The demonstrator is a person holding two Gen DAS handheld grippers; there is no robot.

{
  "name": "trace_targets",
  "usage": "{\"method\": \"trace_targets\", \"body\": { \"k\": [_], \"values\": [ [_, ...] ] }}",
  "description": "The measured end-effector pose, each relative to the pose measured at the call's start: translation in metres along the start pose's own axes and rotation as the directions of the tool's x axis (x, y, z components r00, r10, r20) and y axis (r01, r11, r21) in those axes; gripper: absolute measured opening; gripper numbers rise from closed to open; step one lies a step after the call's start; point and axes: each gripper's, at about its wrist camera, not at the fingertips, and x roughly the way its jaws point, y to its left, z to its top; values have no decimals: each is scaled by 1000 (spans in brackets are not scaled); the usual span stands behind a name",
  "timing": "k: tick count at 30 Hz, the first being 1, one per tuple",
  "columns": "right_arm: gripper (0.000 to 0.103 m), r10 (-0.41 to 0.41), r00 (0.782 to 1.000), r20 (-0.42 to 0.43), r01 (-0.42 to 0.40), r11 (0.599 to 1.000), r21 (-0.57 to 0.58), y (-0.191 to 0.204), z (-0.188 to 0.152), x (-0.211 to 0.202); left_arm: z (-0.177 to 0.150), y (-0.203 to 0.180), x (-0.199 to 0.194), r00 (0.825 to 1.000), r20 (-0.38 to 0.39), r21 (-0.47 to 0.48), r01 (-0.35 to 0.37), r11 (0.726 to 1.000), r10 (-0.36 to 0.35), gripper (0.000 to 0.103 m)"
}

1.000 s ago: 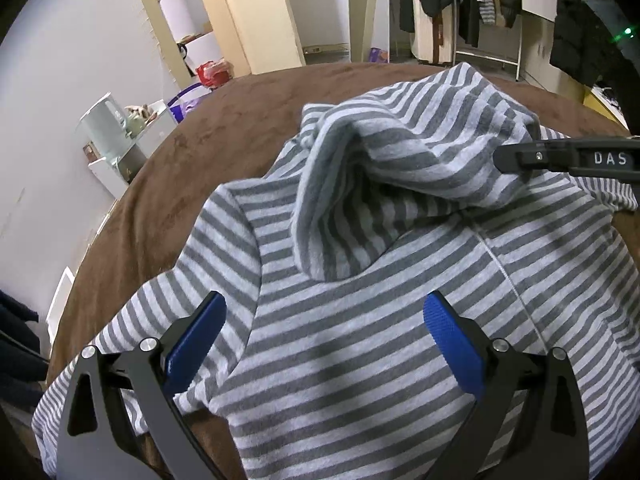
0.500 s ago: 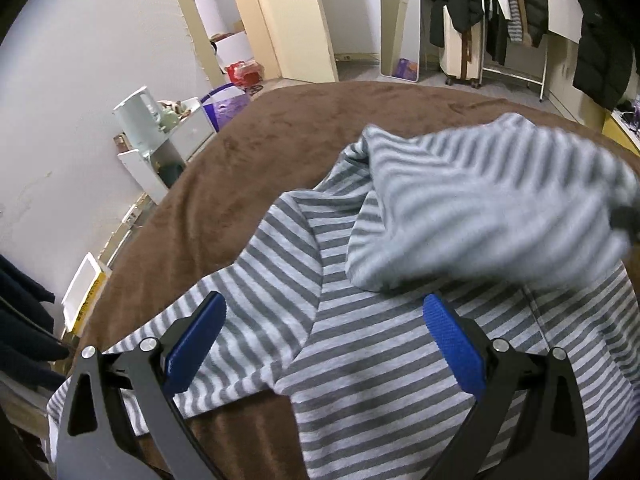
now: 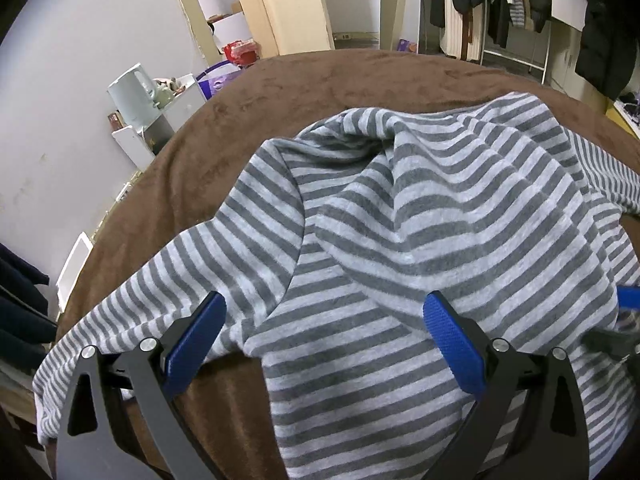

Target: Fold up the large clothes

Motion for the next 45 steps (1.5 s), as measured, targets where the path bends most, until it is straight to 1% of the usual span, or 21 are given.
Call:
{"method": "trace_targets", "body": {
  "k": [4,6,9,11,14,17,19,20,22,23,24,25,26,27,28,29,32,34,36,39,45],
  "values": [
    [60,-9,996,93,7,1000,17,-24,25,-24,18,3,7,997,27,-21,69,997,-68,97],
    [60,-25,992,122,23,1000,16,-40,42,-28,31,1,12,994,37,-18,105,994,-105,97],
    [60,-28,987,161,26,1000,15,-67,71,-28,51,-3,25,989,38,-15,144,989,-143,97],
    [60,-30,985,168,30,1000,5,-82,90,-23,61,-3,34,988,34,-18,149,989,-148,97],
    [60,-40,986,159,44,999,-20,-96,112,-10,77,-2,47,987,33,-31,158,987,-157,96],
    [60,-47,989,137,53,998,-43,-99,127,8,84,1,55,982,36,-57,187,981,-185,91],
    [60,-48,992,115,55,997,-55,-102,134,24,88,2,64,977,19,-72,214,974,-214,88],
    [60,-49,993,105,56,997,-58,-103,135,29,89,1,69,974,7,-75,226,971,-226,86],
    [54,-45,996,83,50,997,-60,-106,138,40,91,-1,75,971,-3,-75,238,968,-239,82],
    [47,-42,996,76,47,997,-62,-107,138,43,92,-2,78,969,-7,-75,246,966,-247,77],
    [40,-39,997,70,43,997,-63,-108,138,46,93,-4,82,965,-16,-74,259,963,-260,70],
    [37,-36,997,65,40,997,-63,-109,136,48,93,-5,83,963,-20,-73,268,961,-270,65],
    [31,-35,998,60,39,997,-63,-110,136,51,94,-8,87,959,-31,-69,280,958,-282,54],
    [28,-37,998,57,40,997,-64,-112,136,52,94,-11,91,955,-46,-63,289,955,-292,45],
    [26,-37,998,55,41,997,-65,-112,136,54,94,-15,95,953,-59,-58,295,954,-298,41],
    [22,-39,998,57,43,997,-70,-113,136,55,93,-18,98,952,-62,-51,297,954,-300,36],
    [14,-47,998,49,52,995,-89,-111,134,60,91,-24,102,956,-66,-33,285,958,-287,28],
    [13,-49,998,47,53,994,-97,-110,133,62,91,-24,103,956,-55,-43,287,957,-289,24],
    [12,-53,996,65,60,993,-100,-109,132,60,90,-20,102,956,-33,-58,291,955,-293,18],
    [12,-74,992,105,84,992,-92,-110,134,55,94,-15,100,959,1,-70,282,957,-282,16],
    [12,-116,985,127,128,988,-89,-111,153,61,113,-16,106,977,34,-30,213,977,-212,14]
  ]
}}
